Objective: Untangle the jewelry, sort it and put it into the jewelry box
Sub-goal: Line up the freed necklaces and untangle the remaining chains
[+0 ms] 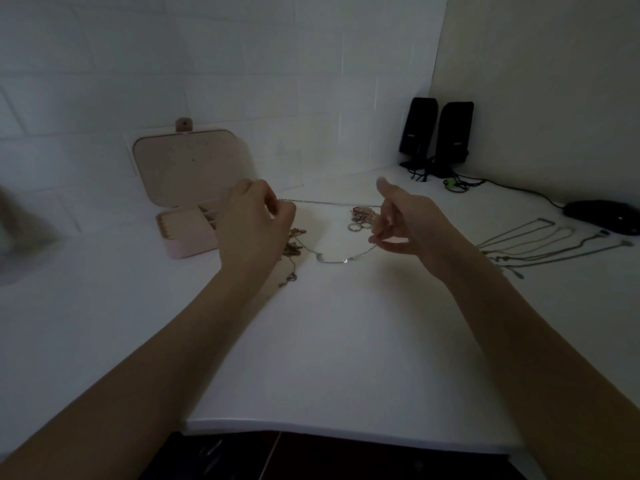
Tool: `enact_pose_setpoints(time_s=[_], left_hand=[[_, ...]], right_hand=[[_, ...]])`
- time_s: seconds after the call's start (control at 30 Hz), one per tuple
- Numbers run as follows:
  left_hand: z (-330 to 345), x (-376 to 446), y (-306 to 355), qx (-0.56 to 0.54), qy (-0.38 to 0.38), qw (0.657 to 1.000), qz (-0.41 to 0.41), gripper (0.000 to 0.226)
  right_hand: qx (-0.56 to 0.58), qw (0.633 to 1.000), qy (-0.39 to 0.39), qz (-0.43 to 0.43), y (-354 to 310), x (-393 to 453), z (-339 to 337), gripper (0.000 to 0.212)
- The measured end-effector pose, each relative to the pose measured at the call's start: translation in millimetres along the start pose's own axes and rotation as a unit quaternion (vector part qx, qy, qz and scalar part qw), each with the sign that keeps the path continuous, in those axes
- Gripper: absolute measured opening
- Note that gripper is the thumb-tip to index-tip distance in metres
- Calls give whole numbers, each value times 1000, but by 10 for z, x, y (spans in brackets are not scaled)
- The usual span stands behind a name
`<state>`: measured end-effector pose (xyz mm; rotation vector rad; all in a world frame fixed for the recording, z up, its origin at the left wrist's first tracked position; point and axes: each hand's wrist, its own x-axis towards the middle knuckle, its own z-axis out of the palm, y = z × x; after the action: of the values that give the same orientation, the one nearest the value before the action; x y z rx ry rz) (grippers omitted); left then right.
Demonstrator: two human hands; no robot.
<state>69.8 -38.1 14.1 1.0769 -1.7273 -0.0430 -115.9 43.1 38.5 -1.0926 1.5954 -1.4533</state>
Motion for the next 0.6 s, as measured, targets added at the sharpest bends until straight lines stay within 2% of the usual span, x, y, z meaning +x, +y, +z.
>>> enact_pose_setpoints(time_s=[0.07,0.13,0.2,0.27,0.33,0.43,0.53,0.57,0.6], left_hand=[[-22,1,27,-37,33,999,-1,22],[-65,6,82,-195,44,979,-48,26],[-92,50,122,-351,26,926,-133,24],[-92,101,126,-435,-25,862,-257,28],[-64,116,99,-468,-80,813,-338,35],[-18,115,67,-455,-120,799,-376,46],[-20,129,74,-503,-105,761,-396,41],[-24,137,63,-511,-87,763,-387,35],[-32,141,53,-502,-66,780,-368,27]], right_hand=[[15,1000,4,4,-14,-13,-22,52],[37,999,6,10,-19,-24,-27,51],[57,998,6,18,-17,-24,-32,48],[60,998,12,24,-23,-18,-41,43],[68,997,19,26,-27,-6,-50,41],[84,996,18,22,-19,6,-57,38],[125,992,6,3,-6,26,-50,27],[142,990,6,-6,-10,41,-48,21],[152,988,12,-16,-11,61,-53,17]])
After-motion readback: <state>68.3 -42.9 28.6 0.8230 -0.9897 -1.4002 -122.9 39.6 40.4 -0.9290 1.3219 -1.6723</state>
